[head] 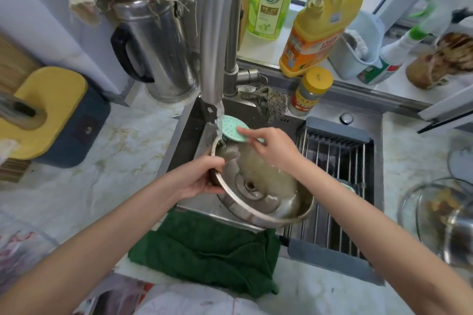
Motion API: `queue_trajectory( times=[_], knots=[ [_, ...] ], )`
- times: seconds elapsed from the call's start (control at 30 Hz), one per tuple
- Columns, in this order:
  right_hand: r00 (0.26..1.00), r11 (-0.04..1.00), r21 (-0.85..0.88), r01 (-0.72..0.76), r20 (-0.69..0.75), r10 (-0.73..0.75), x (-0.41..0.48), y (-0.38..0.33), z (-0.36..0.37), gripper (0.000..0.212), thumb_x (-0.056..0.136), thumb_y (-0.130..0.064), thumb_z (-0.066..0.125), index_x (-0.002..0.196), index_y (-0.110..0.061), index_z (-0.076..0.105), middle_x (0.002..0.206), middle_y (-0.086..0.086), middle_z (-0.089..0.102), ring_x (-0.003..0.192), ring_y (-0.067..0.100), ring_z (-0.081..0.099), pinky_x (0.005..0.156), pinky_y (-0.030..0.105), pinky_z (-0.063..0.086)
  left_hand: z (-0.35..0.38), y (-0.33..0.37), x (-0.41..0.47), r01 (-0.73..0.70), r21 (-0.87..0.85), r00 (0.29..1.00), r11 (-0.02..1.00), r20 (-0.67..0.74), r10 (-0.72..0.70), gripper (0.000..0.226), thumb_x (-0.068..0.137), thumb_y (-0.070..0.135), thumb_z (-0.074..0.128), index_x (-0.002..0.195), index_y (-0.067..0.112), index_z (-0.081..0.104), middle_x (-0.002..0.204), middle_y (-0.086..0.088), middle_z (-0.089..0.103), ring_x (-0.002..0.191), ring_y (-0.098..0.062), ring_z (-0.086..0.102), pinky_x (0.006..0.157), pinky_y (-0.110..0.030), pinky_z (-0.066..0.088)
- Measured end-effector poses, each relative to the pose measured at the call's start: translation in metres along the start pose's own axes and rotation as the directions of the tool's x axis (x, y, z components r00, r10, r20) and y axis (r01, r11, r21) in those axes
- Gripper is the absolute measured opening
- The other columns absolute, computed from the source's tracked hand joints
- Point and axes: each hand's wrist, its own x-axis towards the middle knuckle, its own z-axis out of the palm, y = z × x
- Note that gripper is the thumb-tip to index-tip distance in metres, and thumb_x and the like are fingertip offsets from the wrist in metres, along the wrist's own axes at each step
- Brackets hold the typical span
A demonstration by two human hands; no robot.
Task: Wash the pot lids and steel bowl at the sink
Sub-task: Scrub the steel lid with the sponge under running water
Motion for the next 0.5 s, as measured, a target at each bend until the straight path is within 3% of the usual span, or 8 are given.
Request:
queue_trajectory(
  times=[0.07, 0.13, 0.17, 0.3, 0.43, 0.5],
  knots=[
    [0.996, 0.996, 0.065, 0.061, 0.065, -0.065, -0.007, -0.005, 0.007, 0.04, 0.093, -0.024, 0.055, 0.125, -0.048, 0.058, 0.1, -0.009, 0.074, 0.045, 0.012, 0.047, 0.052, 0.031, 0.041, 0.001, 0.0, 0.001, -0.002, -0.01, 1.0, 1.0, 0.0, 0.002, 0.031, 0.057, 0.014, 0.05, 0.088, 0.016, 0.053, 0.063, 0.004, 0.061, 0.062, -0.007, 0.06, 0.056, -0.026, 0.055],
    [0.961, 0.967, 0.154, 0.202, 0.161, -0.226, -0.021, -0.013, 0.015, 0.041, 0.094, -0.03, 0.055, 0.123, -0.058, 0.05, 0.099, -0.01, 0.074, 0.054, 0.02, 0.059, 0.055, 0.035, 0.048, -0.004, 0.0, 0.005, -0.037, -0.021, 0.999, 0.999, -0.02, 0.037, 0.04, 0.057, 0.012, 0.05, 0.096, 0.016, 0.056, 0.075, 0.001, 0.06, 0.068, -0.009, 0.06, 0.058, -0.028, 0.055],
    [0.959, 0.967, 0.143, 0.21, 0.161, -0.233, -0.02, -0.013, 0.014, 0.041, 0.094, -0.03, 0.055, 0.123, -0.059, 0.049, 0.093, -0.01, 0.074, 0.052, 0.021, 0.055, 0.053, 0.036, 0.046, -0.005, 0.0, 0.006, -0.046, -0.022, 0.999, 0.999, -0.018, 0.045, 0.041, 0.057, 0.011, 0.05, 0.097, 0.015, 0.056, 0.076, 0.0, 0.06, 0.068, -0.01, 0.06, 0.058, -0.028, 0.055],
    [1.0, 0.999, -0.034, 0.004, -0.015, -0.004, 0.004, -0.008, -0.001, 0.037, 0.095, -0.023, 0.054, 0.127, -0.04, 0.059, 0.099, -0.007, 0.074, 0.039, 0.005, 0.033, 0.052, 0.027, 0.032, 0.001, 0.002, 0.005, -0.027, -0.017, 0.999, 1.0, -0.021, 0.026, 0.03, 0.056, 0.011, 0.051, 0.086, 0.012, 0.056, 0.072, -0.001, 0.063, 0.071, -0.013, 0.062, 0.062, -0.03, 0.058],
    [0.973, 0.974, 0.116, 0.194, 0.106, -0.206, -0.019, -0.027, 0.011, 0.039, 0.095, -0.023, 0.058, 0.127, -0.043, 0.056, 0.085, -0.016, 0.067, 0.042, 0.008, 0.04, 0.047, 0.023, 0.033, -0.01, 0.002, 0.005, -0.068, 0.031, 0.997, 0.997, -0.022, 0.069, 0.052, 0.06, 0.011, 0.054, 0.112, 0.012, 0.055, 0.082, -0.005, 0.061, 0.073, -0.014, 0.062, 0.061, -0.031, 0.056],
    [0.991, 0.989, 0.066, 0.134, 0.016, -0.135, -0.007, -0.017, 0.006, 0.038, 0.095, -0.023, 0.057, 0.127, -0.043, 0.056, 0.08, -0.01, 0.069, 0.042, 0.007, 0.039, 0.048, 0.025, 0.033, -0.012, 0.004, 0.006, -0.097, 0.059, 0.995, 0.994, -0.031, 0.099, 0.071, 0.062, 0.009, 0.054, 0.131, 0.022, 0.042, 0.101, -0.013, 0.059, 0.086, -0.023, 0.063, 0.062, -0.034, 0.056]
  ],
)
